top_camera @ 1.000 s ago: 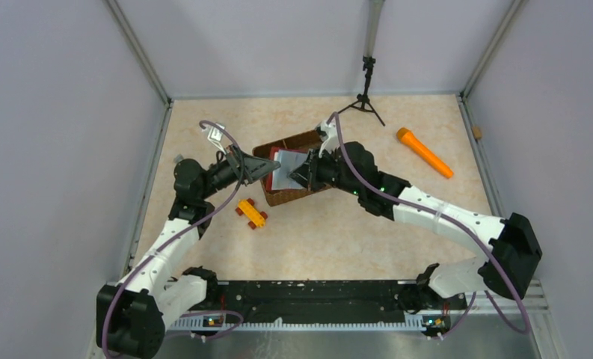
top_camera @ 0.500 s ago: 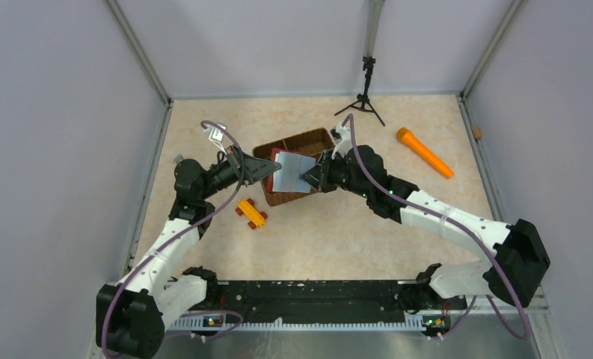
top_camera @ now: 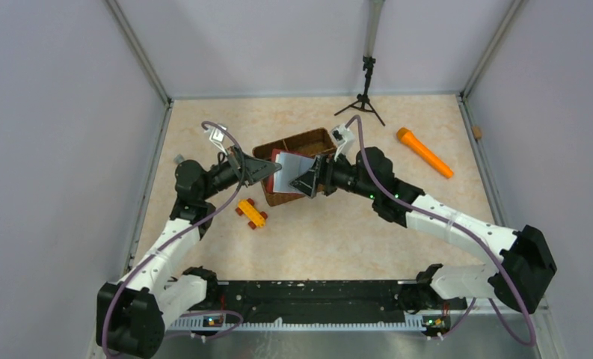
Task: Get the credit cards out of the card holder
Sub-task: Remove the credit card from the card holder.
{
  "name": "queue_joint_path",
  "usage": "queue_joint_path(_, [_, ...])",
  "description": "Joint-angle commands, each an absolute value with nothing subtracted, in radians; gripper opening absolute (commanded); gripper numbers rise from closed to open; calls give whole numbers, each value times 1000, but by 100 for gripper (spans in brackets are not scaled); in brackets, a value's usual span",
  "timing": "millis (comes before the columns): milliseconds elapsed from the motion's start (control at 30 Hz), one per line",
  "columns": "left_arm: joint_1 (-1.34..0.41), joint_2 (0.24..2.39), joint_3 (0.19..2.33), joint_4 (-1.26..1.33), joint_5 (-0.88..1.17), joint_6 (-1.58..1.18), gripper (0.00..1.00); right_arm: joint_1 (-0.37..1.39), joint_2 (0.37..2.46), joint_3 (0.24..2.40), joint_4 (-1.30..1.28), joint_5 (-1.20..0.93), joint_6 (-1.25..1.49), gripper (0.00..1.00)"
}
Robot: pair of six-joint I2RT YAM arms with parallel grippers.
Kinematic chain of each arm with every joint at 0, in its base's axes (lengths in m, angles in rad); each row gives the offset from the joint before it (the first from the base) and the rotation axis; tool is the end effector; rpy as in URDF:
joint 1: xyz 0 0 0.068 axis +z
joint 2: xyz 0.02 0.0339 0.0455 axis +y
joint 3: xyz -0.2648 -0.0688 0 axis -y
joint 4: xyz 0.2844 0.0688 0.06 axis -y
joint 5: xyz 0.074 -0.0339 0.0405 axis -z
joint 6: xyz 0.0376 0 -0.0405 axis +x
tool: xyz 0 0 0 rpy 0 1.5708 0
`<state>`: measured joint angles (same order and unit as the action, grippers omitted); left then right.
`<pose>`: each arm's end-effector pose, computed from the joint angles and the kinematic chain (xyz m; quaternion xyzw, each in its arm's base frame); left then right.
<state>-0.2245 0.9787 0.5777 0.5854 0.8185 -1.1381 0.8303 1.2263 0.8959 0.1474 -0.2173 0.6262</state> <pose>0.2430 -0.0836 0.2957 0.0161 0.6611 -0.6419 0.3880 0.2152 0.2475 0.3071 -0.1468 0.7532 0.4854 0.4190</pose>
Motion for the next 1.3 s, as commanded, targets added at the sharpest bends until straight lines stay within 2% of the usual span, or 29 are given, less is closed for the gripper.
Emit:
queue_joint_path(0, [-229,988,575,693,831,-1165,0,853,1241,936,217,-260,601,79])
queue_joint_path(267, [-229,1001,562,748,838,-1204,0,877,1302,1004,185,-242,588,79])
queue_joint_path(333, [-229,1008,558,767,840,-1217,0,883,1312,1017,174,-229,586,76])
queue_joint_path(533, [-228,1029,551,827,858,-1256,0,885,1310,1019,165,-192,588,45])
queue_joint_path(633, [-229,1032,549,834,861,-1260,0,884,1297,1016,155,-157,592,21])
queue_joint_path(667, [-229,1033,548,836,863,-1260,0,884,1292,1015,145,-136,593,16])
queue_joint_path(700, [-229,1031,547,835,863,-1258,0,884,1287,1015,118,-106,595,16])
queue_joint_path(733, [-228,1028,548,835,859,-1255,0,881,1284,1015,97,-79,595,17])
queue_joint_path(800, [-227,1022,547,828,854,-1251,0,871,1276,1008,68,-51,602,29])
queue_joint_path(900, [-227,1016,551,818,851,-1246,0,845,1255,974,55,-46,622,51])
queue_joint_path(933, [-227,1017,552,817,851,-1247,0,835,1247,962,52,-47,628,55])
queue_joint_path(1100, [-227,1026,549,834,854,-1262,0,811,1213,936,29,-36,631,58])
queue_joint_path(1267, [-227,1031,543,845,848,-1271,0,792,1189,962,-90,32,593,71])
